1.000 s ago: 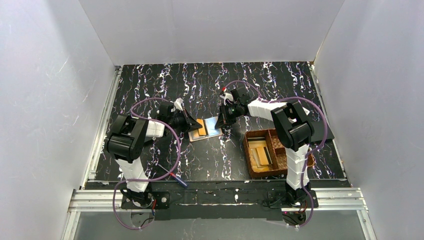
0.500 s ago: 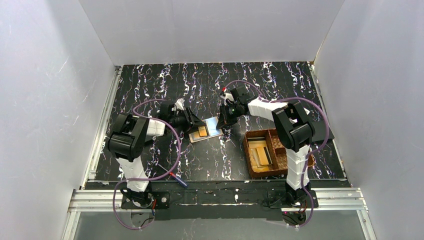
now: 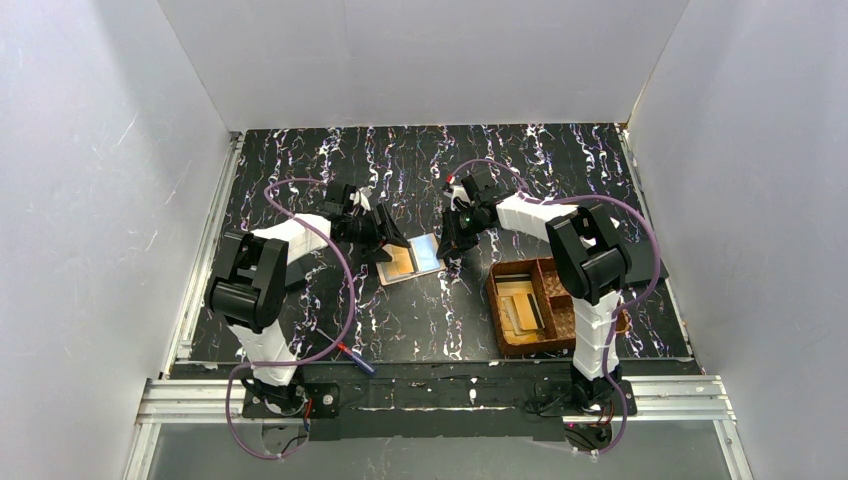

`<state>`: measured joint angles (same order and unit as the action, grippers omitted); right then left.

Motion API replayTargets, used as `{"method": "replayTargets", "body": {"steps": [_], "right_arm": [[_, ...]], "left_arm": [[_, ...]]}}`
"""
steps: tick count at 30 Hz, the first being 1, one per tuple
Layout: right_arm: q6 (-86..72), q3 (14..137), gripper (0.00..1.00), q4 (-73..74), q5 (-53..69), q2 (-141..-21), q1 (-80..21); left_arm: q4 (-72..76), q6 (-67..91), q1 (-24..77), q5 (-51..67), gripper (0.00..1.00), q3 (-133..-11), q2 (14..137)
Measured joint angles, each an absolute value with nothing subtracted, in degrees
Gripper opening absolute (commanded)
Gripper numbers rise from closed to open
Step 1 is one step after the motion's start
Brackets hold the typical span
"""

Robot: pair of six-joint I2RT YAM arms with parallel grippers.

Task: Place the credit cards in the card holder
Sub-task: Insert the credit card into the card holder.

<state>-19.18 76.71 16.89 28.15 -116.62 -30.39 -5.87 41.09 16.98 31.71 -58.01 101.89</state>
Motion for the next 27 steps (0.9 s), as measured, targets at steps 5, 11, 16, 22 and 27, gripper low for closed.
{"method": "replayTargets", "body": {"steps": [5,11,16,22,27], "right_arm": [[-19.3,76.7,0.21,16.6,28.3,-116.6,-30.4],[-19.3,76.5,0.22,16.5,28.3,-116.4,-30.4],[-19.3,76.3,0.23,16.4,28.3,-116.0,-30.4],[-19.6,76.0,0.27,16.2,28.2,-115.5,-30.4],[-20.0,75.9,0.3,16.1,28.2,-114.3,-30.3]], "left_arm": [[-9.6,39.6,18.0,30.0,0.52,-58.8,101.9],[-11.5,38.9,19.4,29.2,0.56,-60.0,102.3],[-12.1,38.8,20.2,29.5,0.56,-61.7,103.8],[-11.6,39.3,21.3,31.4,0.57,-65.0,107.4],[-10.7,39.4,22.7,31.7,0.56,-67.3,110.0]]}}
